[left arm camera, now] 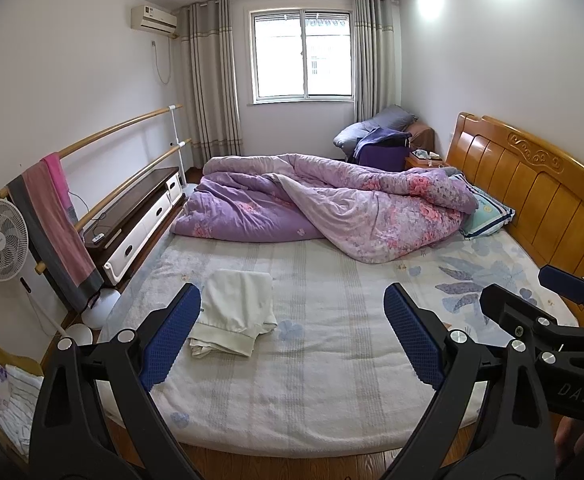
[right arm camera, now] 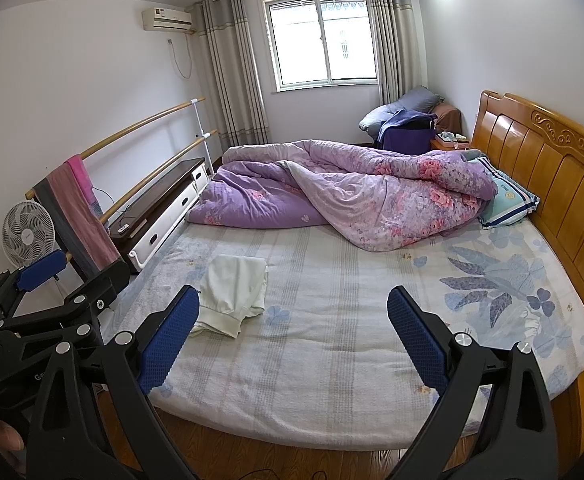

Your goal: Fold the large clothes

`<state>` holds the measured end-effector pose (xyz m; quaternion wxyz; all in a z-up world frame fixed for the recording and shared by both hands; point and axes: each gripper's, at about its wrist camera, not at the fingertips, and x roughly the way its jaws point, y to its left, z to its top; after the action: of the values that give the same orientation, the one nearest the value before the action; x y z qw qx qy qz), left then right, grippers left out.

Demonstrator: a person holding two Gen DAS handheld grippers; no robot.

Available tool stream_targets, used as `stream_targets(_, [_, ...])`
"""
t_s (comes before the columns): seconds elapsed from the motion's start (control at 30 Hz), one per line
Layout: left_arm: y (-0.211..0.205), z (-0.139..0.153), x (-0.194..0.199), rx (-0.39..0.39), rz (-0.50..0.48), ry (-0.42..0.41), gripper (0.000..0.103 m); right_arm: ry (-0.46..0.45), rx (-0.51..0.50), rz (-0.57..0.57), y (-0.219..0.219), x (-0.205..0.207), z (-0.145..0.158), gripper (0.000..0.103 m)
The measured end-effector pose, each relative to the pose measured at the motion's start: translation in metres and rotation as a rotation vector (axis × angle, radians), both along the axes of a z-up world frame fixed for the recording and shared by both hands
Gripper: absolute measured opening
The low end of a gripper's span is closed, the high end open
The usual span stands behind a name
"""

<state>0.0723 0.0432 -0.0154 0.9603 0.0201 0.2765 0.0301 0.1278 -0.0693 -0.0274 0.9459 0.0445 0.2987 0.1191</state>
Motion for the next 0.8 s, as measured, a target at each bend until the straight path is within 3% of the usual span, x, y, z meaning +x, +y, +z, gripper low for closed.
stream_targets(0.8, [0.0003, -0.0012, 0.0044, 0.005, -0.001, 0.005, 0.094, 0.013, 0.013, 0.003, 0.0033, 0.0033, -0.0046, 0.092])
